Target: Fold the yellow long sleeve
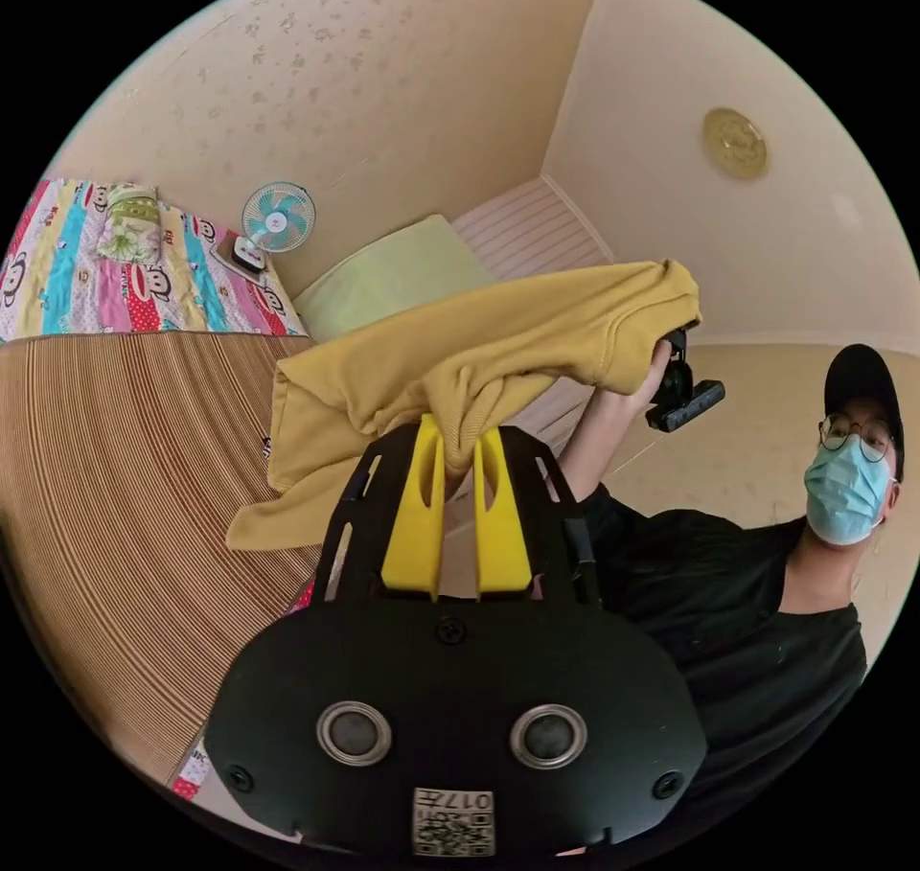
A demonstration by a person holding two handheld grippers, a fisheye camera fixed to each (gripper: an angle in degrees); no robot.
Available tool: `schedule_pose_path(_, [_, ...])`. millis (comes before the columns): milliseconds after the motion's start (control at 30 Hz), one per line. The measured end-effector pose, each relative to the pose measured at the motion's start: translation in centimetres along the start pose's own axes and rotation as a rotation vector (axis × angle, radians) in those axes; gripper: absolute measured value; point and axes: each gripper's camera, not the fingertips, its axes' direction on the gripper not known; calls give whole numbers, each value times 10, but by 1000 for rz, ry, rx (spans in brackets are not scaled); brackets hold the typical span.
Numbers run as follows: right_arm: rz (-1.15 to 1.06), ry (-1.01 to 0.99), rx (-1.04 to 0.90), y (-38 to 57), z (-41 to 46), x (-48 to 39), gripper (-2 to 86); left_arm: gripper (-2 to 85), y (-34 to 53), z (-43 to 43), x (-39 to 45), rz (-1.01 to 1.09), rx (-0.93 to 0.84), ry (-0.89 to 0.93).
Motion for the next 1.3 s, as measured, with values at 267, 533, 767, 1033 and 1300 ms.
schedule_pose_path(267, [73, -485, -557, 110, 47, 167, 46, 41, -7, -93, 53, 148, 42, -252])
schedule_pose_path(533, [65, -600, -625, 45, 105, 210, 46, 43, -44, -120, 107, 160, 42, -373])
schedule_pose_path(767, [-69, -671, -1123, 117, 433, 182, 49, 55, -204, -130, -89, -172, -109, -620])
schedule_pose_path(1033, [91, -377, -1406, 269, 558, 167, 80, 120, -173, -142, -301, -589, -129, -905])
schedule_pose_path(1300, [-190, -13, -1918, 430, 443, 253, 99, 123, 36, -156, -352, -922, -400, -1122])
